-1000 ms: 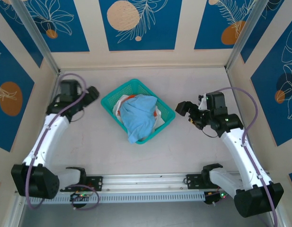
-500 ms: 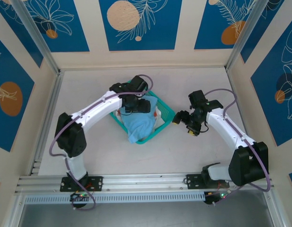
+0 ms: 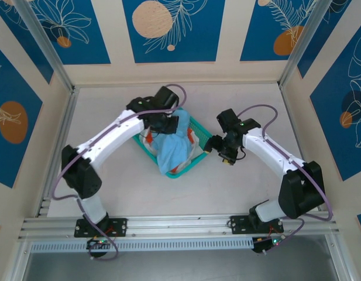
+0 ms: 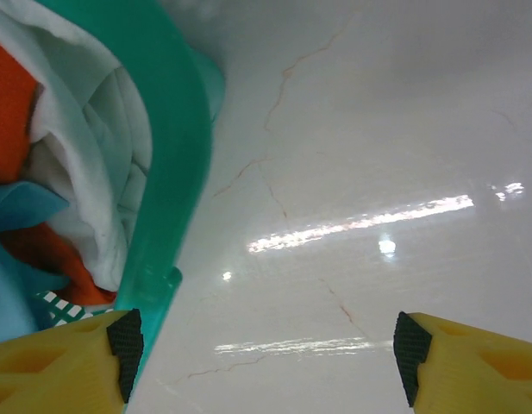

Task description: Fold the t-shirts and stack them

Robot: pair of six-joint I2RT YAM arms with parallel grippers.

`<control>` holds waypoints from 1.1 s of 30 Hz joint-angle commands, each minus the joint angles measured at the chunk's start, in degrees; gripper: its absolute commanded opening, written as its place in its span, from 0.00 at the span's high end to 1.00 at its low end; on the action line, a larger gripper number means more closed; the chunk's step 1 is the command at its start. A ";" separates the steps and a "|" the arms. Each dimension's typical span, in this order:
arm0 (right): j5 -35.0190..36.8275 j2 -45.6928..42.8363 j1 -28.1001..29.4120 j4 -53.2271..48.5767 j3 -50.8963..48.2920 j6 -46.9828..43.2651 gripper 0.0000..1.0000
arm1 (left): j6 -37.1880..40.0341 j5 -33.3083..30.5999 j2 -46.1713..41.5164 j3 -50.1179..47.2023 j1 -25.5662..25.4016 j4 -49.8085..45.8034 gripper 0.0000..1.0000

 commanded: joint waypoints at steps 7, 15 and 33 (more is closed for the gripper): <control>-2.96 7.48 0.83 3.22 5.03 2.51 0.37 | 4.84 -17.51 -24.33 7.17 -0.93 11.63 1.00; -0.40 18.02 0.74 -3.60 14.29 6.42 0.90 | 11.37 -31.69 -35.98 3.07 -0.93 19.09 1.00; 10.09 13.32 -36.99 -5.52 20.14 1.94 1.00 | 5.99 -30.06 -34.34 -4.26 -0.43 5.06 1.00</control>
